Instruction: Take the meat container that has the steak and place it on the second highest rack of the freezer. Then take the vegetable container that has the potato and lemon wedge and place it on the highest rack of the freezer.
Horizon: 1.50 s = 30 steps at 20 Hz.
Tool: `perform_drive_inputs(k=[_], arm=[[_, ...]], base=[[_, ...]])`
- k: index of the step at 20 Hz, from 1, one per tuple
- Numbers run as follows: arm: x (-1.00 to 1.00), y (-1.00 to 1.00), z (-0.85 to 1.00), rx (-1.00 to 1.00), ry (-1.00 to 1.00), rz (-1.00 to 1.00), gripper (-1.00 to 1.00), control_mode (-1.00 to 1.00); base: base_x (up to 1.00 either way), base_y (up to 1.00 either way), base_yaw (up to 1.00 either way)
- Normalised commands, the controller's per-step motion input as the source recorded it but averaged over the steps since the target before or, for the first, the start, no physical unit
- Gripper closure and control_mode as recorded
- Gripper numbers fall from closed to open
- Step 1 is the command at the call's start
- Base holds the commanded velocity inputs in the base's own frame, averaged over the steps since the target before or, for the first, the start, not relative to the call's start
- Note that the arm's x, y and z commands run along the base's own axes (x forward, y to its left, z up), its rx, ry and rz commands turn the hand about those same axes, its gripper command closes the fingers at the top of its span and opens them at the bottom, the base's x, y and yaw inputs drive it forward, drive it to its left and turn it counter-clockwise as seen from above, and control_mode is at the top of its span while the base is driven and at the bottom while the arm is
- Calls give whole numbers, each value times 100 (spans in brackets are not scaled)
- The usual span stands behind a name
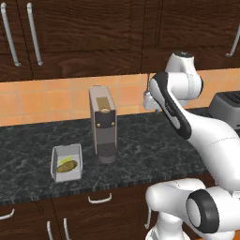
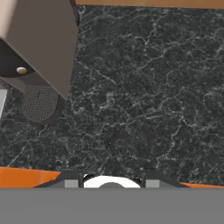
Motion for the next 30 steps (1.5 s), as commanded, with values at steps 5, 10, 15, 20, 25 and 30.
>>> perform_drive_inputs(k=[5,10,15,20,25,30], arm=[[-17,-1,-4,0,0,0,-100,-100],[-30,-64,-18,4,0,-13,-100,-100],[-3,-100,-26,12,1,-18,-100,-100],[0,-100,-28,12,6,-29,-100,-100],[2,-100,-31,8,10,-35,-100,-100],[4,-91,-38,7,12,-32,-100,-100]], base=[[0,0,0],[0,0,0],[0,0,0],[0,0,0],[0,0,0],[0,0,0]])
